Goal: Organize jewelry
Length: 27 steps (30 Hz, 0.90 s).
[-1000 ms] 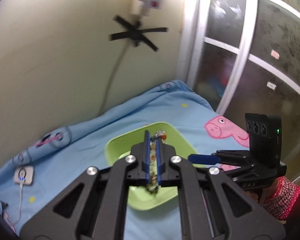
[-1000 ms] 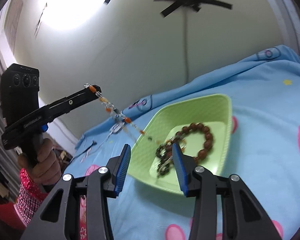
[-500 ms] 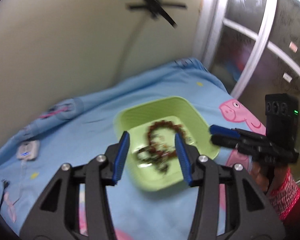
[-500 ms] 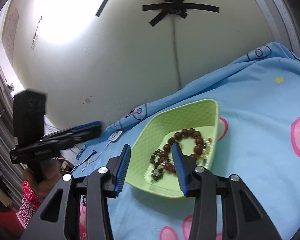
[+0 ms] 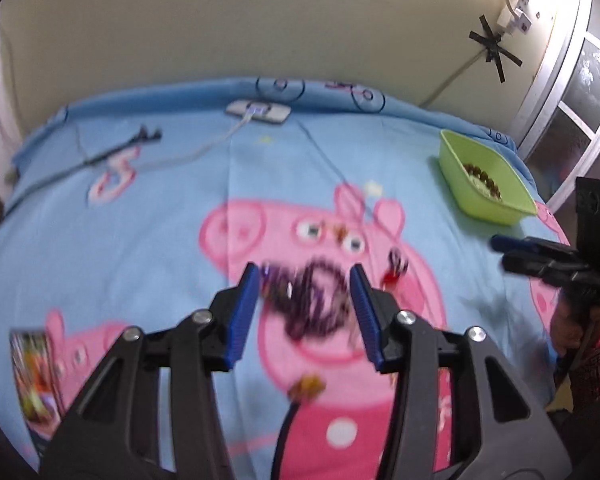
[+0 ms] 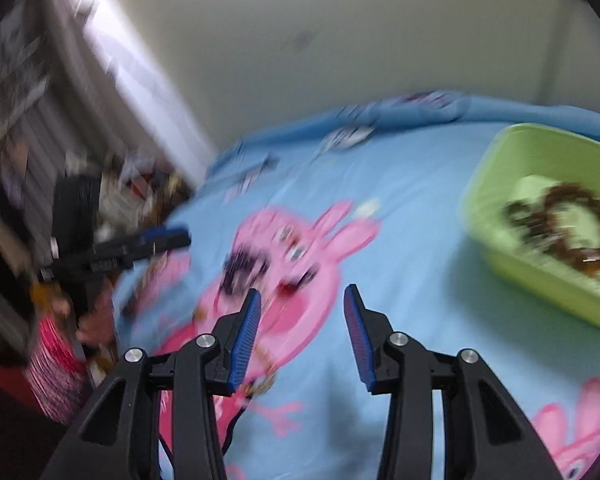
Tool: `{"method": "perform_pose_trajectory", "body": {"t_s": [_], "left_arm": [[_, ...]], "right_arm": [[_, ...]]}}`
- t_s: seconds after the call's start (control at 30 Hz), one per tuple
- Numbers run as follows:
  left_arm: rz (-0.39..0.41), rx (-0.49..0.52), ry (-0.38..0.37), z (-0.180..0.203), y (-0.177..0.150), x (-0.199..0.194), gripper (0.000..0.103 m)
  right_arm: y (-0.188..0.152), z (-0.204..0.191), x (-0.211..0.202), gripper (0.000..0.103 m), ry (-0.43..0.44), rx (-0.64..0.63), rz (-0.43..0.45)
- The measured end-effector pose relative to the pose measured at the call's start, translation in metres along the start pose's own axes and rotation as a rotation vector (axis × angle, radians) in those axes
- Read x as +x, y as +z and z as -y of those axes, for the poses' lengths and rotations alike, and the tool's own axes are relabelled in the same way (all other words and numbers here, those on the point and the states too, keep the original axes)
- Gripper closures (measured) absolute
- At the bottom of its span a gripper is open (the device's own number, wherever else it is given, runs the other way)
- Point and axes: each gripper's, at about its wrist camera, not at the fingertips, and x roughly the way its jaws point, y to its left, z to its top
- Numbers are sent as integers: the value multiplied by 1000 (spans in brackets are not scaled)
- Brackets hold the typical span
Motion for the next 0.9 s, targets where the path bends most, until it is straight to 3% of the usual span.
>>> {"method": "perform_pose_trajectory", "body": {"t_s": [0.13, 0.23, 0.4, 0.6, 0.8, 0.83, 0.87, 0.9], "left_arm": [[19, -16, -15, -10, -26, -9, 58], [18, -23, -35, -13, -39, -11, 58], [17, 12, -59, -8, -58, -11, 59], [-12, 61, -53, 3, -74, 5, 58], [-25, 74, -40, 7, -76, 18, 58], [-32, 75, -37, 8, -76, 21, 60], [-33, 76, -28, 8, -77, 23, 69], [-24, 79, -13, 8, -78, 23, 75]], "right_arm": [[-18, -35, 34, 79, -11, -100, -121], [-27, -52, 48, 79, -6, -134, -155], [-18, -58, 60, 80, -45, -141, -148], [8, -33, 76, 82, -154, -78, -114], [18, -22, 98, 93, -172, -37, -135], [18, -21, 103, 96, -176, -43, -143], [17, -22, 104, 103, -184, -52, -132], [17, -23, 105, 103, -191, -62, -134]]}}
